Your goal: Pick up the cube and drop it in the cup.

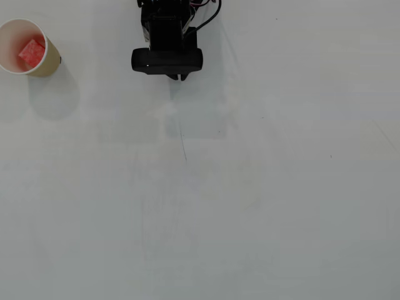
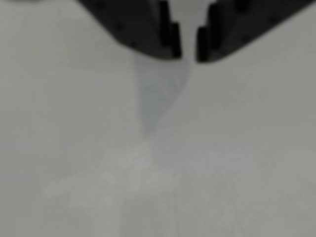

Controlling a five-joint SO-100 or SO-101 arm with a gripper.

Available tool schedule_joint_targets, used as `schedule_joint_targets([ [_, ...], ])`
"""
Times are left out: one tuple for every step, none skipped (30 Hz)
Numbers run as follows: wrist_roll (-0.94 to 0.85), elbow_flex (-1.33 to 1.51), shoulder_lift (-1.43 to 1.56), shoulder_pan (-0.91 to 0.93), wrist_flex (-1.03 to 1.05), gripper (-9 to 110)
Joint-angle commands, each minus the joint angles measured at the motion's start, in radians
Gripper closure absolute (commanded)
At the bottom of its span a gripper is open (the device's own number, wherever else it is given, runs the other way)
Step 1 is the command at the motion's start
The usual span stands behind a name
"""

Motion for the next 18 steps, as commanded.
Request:
schedule_joint_targets([
  [-0.003, 0.034, 0.038, -0.014, -0.002, 102],
  [-0.003, 0.034, 0.038, -0.014, -0.002, 102],
  [-0.003, 0.034, 0.038, -0.020, -0.002, 102],
  [-0.003, 0.034, 0.038, -0.029, -0.002, 102],
  [-0.003, 0.034, 0.038, -0.037, -0.002, 102],
  [-0.003, 0.034, 0.038, -0.048, -0.002, 102],
  [-0.003, 0.034, 0.038, -0.061, 0.000, 102],
  [-0.003, 0.034, 0.038, -0.069, 0.000, 102],
  [-0.003, 0.034, 0.038, -0.071, 0.000, 102],
  [-0.003, 0.034, 0.038, -0.071, 0.000, 102],
  [-0.003, 0.034, 0.038, -0.069, 0.000, 102],
  [-0.003, 0.034, 0.038, -0.064, 0.002, 102],
  [-0.003, 0.034, 0.038, -0.061, 0.002, 102],
  [-0.003, 0.034, 0.038, -0.060, 0.002, 102],
  [-0.003, 0.034, 0.038, -0.058, 0.002, 102],
  [-0.003, 0.034, 0.038, -0.058, 0.002, 102],
  [-0.003, 0.034, 0.038, -0.058, 0.002, 102],
  [-0.003, 0.034, 0.038, -0.058, 0.002, 102],
])
